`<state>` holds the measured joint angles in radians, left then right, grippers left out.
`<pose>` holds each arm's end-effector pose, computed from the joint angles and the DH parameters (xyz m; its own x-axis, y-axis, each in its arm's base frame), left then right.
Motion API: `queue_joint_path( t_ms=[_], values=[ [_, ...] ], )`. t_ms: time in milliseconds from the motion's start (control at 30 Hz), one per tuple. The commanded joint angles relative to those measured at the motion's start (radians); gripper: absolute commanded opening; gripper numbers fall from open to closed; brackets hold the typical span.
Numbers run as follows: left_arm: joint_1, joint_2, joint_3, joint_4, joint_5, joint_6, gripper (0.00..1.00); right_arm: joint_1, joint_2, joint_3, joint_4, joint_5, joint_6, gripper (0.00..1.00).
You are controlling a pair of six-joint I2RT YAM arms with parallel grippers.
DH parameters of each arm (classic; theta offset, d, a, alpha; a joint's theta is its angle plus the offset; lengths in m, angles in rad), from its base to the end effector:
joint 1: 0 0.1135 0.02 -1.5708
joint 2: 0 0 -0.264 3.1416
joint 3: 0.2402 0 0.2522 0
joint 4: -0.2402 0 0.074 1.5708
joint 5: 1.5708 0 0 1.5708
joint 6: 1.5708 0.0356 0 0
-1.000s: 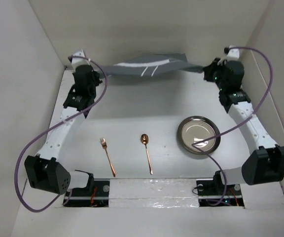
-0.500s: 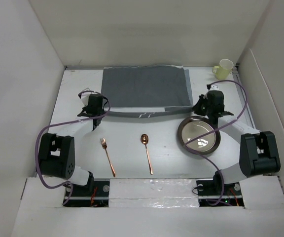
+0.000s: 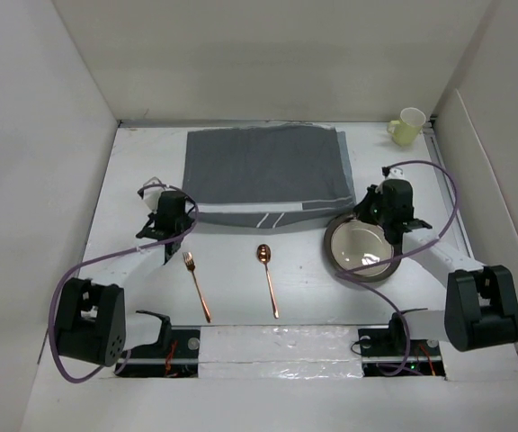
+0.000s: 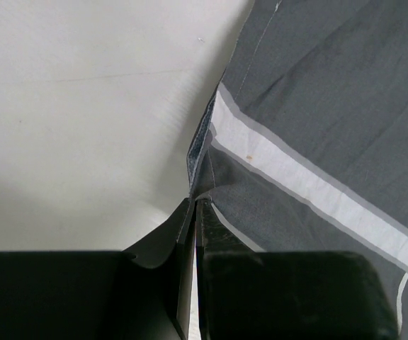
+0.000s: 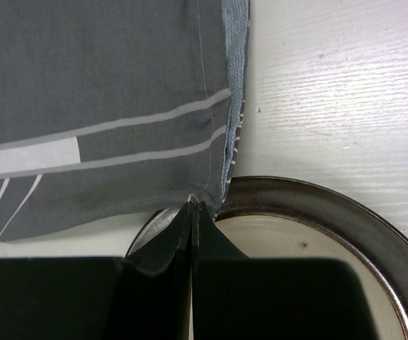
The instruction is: Set the dinner table for one person
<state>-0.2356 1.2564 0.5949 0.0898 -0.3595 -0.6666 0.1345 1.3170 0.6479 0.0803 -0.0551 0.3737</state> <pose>0.2545 -0.0482 0.2034 -0.3707 -0.5062 -0.7787 -0.3797 0.8477 -0.3704 0.2714 0.0387 0.2033 -0.5778 0.2897 -0.7630 0.0340 0.9426 0.3321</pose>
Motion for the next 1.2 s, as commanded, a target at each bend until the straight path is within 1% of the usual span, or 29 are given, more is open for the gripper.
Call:
queue_joint_path(
  t_ms=[0,167,200,333,500,533,567,600,633,667,700,767,800,867,900,967,1000,1033,1067,1100,1167],
  values=[
    [-0.001,-0.069,-0.047,0.028,-0.024,-0.03,0.0,0.016,-0.053,-0.019,0.013,0.043,0.017,0.0],
    [-0.001,-0.092,-0.083,0.024,-0.019,-0.034,0.0,0.054,-0.093,-0.063,-0.002,0.049,0.051,0.0],
    [-0.001,-0.098,-0.086,0.018,-0.019,-0.036,0.0,0.054,-0.104,-0.083,-0.008,0.082,0.063,0.0],
    [-0.001,-0.179,-0.113,0.014,-0.009,-0.048,0.0,0.054,-0.165,-0.109,-0.037,0.115,0.091,0.0],
    [-0.001,-0.229,-0.129,0.004,-0.003,-0.051,0.0,0.073,-0.229,-0.162,-0.017,0.104,0.129,0.01],
    [-0.001,-0.226,-0.124,-0.002,0.008,-0.053,0.01,0.073,-0.231,-0.16,-0.025,0.107,0.129,0.07],
    [-0.001,-0.224,-0.119,-0.005,0.017,-0.051,0.08,0.073,-0.233,-0.157,-0.033,0.126,0.133,0.12],
    [-0.001,-0.224,-0.118,-0.005,0.037,-0.051,0.12,0.073,-0.248,-0.153,-0.06,0.138,0.136,0.25],
    [-0.001,-0.23,-0.116,-0.012,0.048,-0.05,0.19,0.073,-0.258,-0.146,-0.074,0.153,0.14,0.32],
    [-0.001,-0.238,-0.115,-0.012,0.054,-0.048,0.29,0.073,-0.274,-0.14,-0.076,0.185,0.145,0.39],
    [-0.001,-0.255,-0.115,-0.015,0.068,-0.05,0.35,0.064,-0.294,-0.137,-0.133,0.196,0.155,0.5],
    [-0.001,-0.313,-0.11,-0.009,0.085,-0.044,0.48,0.047,-0.369,-0.143,-0.165,0.239,0.174,0.57],
    [-0.001,-0.336,-0.107,-0.009,0.109,-0.042,0.5,0.024,-0.395,-0.149,-0.177,0.26,0.2,0.62],
    [-0.001,-0.4,-0.084,-0.01,0.146,-0.034,0.5,-0.01,-0.476,-0.165,-0.223,0.303,0.228,0.65],
    [-0.001,-0.422,-0.075,-0.007,0.203,-0.028,0.5,-0.028,-0.501,-0.186,-0.256,0.314,0.263,0.65],
    [-0.001,-0.471,-0.037,-0.01,0.261,-0.013,0.49,-0.087,-0.554,-0.205,-0.306,0.34,0.3,0.66],
    [-0.001,-0.495,-0.012,-0.01,0.352,0.002,0.48,-0.125,-0.571,-0.223,-0.386,0.369,0.373,0.67],
    [-0.001,-0.509,-0.012,-0.009,0.353,0.002,0.48,-0.14,-0.572,-0.223,-0.387,0.374,0.373,0.67],
    [-0.001,-0.523,0.005,-0.007,0.404,0.005,0.47,-0.154,-0.575,-0.231,-0.395,0.359,0.392,0.67],
    [-0.001,-0.537,0.011,-0.005,0.453,0.012,0.47,-0.165,-0.572,-0.223,-0.446,0.35,0.434,0.67],
    [-0.001,-0.572,0.032,-0.004,0.496,0.021,0.47,-0.165,-0.546,-0.208,-0.51,0.379,0.493,0.66]
  ],
)
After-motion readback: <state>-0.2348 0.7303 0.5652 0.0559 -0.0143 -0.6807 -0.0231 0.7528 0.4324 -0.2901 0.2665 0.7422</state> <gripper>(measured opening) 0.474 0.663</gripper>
